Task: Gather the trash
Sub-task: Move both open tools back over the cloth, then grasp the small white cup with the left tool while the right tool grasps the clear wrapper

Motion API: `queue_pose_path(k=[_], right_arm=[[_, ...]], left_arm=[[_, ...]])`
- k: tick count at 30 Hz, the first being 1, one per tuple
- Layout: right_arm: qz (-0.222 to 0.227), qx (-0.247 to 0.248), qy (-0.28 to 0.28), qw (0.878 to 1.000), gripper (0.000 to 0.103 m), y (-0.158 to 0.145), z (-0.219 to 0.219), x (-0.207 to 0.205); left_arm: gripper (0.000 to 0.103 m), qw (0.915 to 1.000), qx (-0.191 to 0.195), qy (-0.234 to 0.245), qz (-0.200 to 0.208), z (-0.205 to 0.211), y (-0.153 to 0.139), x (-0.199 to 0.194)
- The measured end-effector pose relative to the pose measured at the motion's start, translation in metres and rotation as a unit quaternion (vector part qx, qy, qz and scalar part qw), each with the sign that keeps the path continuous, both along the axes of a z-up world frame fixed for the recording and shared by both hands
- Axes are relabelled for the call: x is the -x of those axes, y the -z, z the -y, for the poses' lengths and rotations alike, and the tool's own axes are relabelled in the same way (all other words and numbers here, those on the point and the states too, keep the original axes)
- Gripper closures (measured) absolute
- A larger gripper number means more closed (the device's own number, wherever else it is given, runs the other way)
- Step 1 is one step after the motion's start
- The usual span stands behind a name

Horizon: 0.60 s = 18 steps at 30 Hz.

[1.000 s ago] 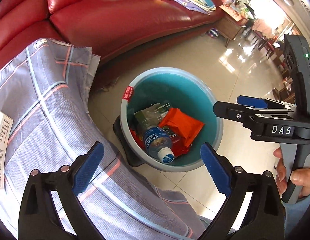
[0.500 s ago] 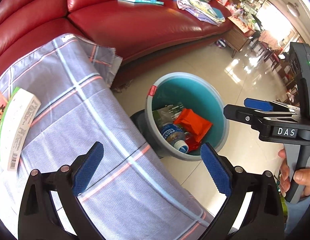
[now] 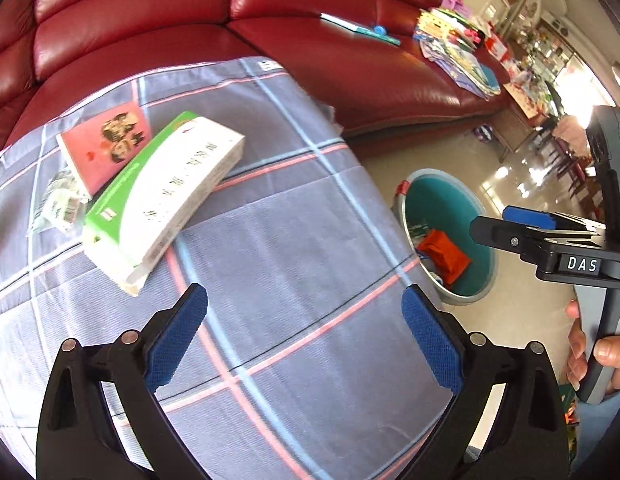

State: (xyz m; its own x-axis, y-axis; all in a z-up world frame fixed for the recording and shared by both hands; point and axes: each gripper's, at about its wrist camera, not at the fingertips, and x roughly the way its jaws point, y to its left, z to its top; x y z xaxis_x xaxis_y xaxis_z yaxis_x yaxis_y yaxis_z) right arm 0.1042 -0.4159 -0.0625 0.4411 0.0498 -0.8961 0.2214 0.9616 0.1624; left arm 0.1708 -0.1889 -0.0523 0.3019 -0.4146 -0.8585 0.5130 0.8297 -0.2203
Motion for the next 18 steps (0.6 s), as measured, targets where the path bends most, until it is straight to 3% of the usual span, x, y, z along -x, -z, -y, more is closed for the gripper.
queue_pose_path(k=[11,18], right_arm=[[-0.018,0.015,-0.084,0.996,0.015,-0.001,-0.118,-0.058],[-0.020,0.036,-0.137,0.990,0.015,-0.007,-0.183,-0.110]], left_arm=[[0.005,0.9948,0.005,-0.101,-0.001,-0.133,0.003,-0.032],[0.005,0.9889,0.000,-0.148,-0.004,-0.194,0.007,-0.055]])
